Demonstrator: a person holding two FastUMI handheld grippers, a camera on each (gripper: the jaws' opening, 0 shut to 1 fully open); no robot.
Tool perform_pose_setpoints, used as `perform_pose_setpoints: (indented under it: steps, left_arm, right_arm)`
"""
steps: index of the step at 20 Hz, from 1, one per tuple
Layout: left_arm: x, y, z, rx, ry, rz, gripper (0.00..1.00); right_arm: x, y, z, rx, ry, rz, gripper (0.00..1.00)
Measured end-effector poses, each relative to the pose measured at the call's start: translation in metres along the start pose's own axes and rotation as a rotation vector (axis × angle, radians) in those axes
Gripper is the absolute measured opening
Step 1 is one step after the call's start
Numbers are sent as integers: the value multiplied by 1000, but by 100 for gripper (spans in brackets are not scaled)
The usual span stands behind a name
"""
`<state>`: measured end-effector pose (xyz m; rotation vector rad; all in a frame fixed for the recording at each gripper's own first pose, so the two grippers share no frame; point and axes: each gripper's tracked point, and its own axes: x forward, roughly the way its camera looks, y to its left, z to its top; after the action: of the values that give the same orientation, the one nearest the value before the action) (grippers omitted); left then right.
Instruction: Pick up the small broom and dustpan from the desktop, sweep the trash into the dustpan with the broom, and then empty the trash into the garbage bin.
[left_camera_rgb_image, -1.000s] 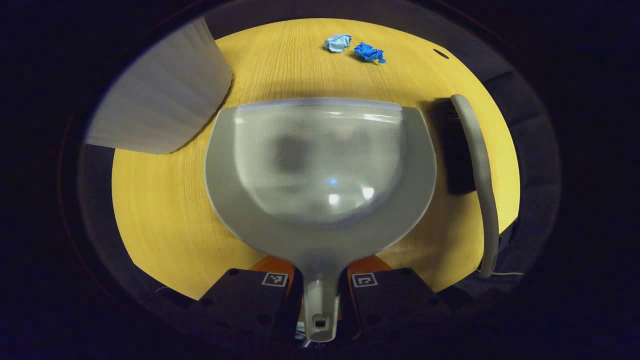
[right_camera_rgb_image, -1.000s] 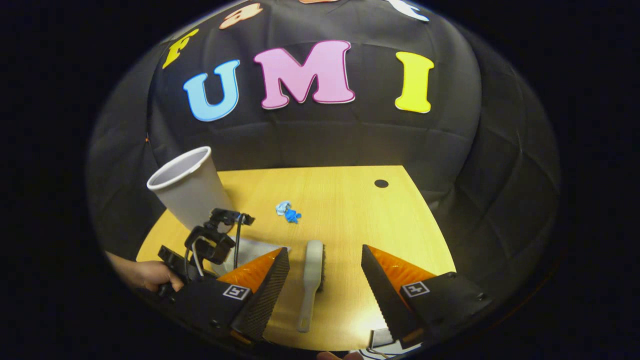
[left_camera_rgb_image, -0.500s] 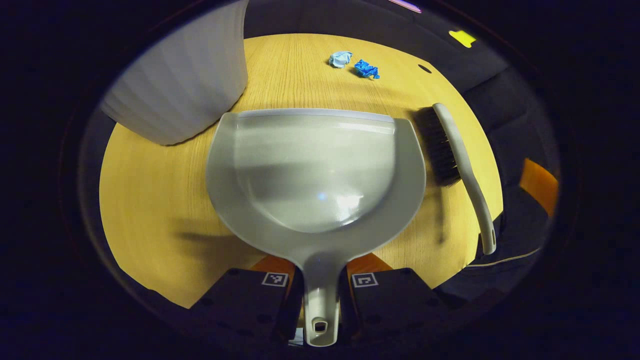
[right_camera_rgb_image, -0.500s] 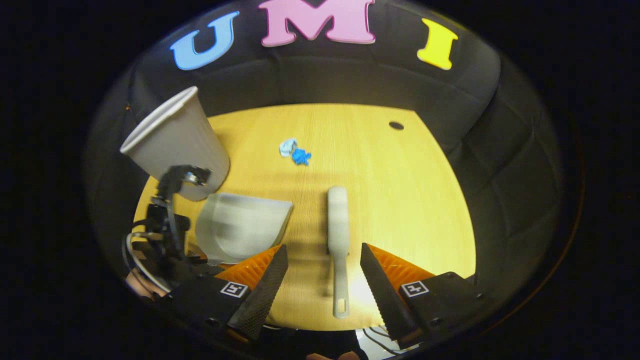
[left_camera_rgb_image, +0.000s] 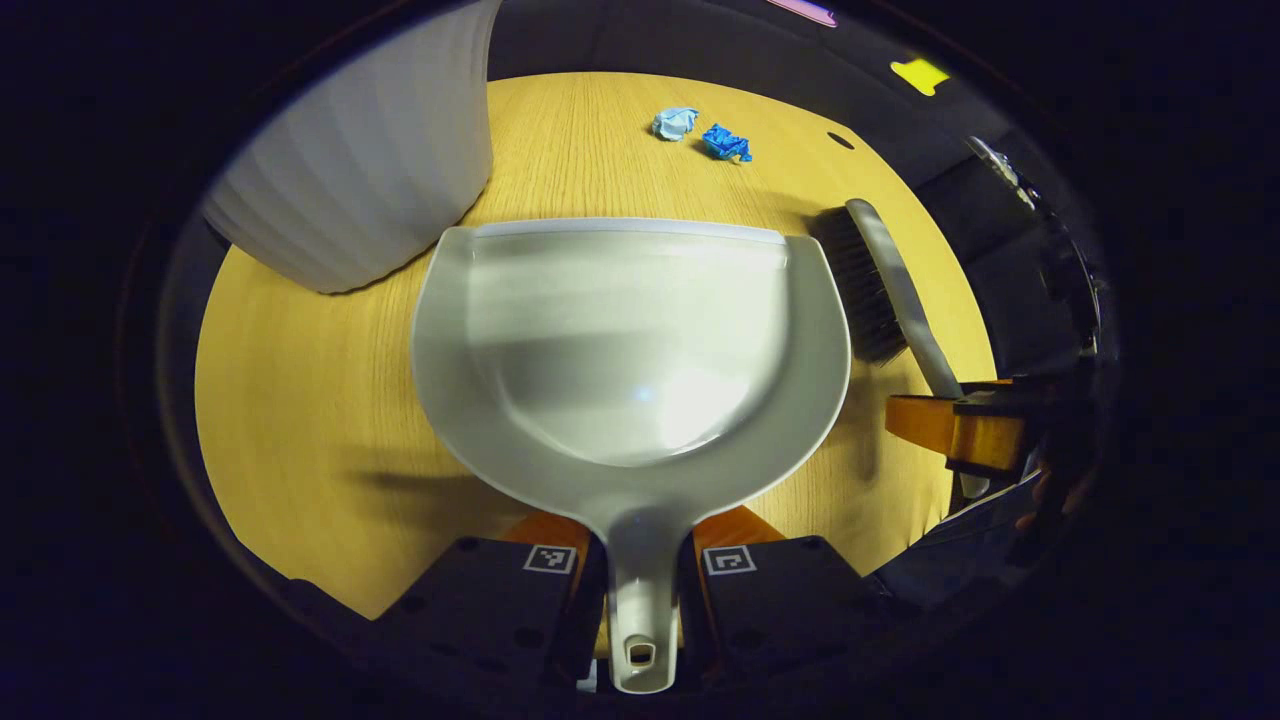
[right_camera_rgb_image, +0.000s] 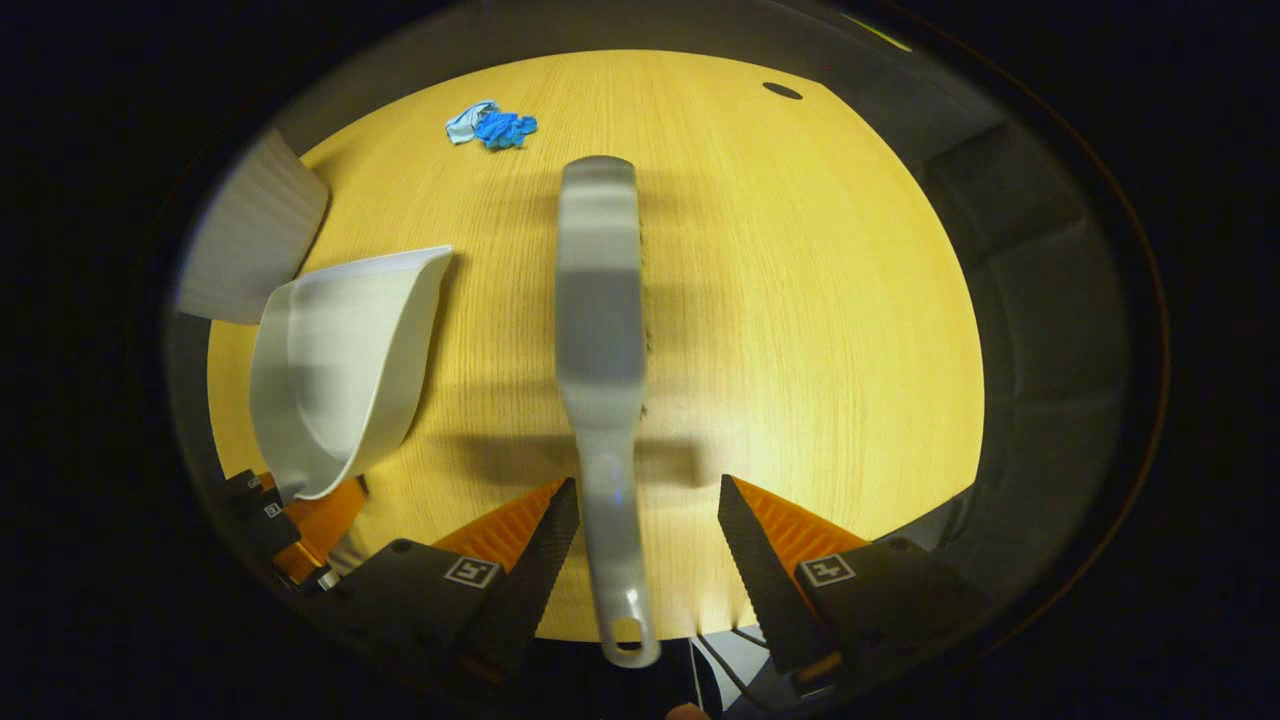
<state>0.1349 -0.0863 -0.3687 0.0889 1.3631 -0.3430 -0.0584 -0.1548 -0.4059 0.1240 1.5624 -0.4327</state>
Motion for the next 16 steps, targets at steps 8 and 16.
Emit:
perform_pose_setpoints:
  steps: [8, 16]
  left_arm:
    - [0, 0, 1, 3, 11, 18, 30]
    - [1, -1, 1, 19, 20, 18, 29]
  right_arm:
    - [18, 9, 22, 18, 66, 62, 56]
    - [-4, 5, 52, -129, 12, 93, 26]
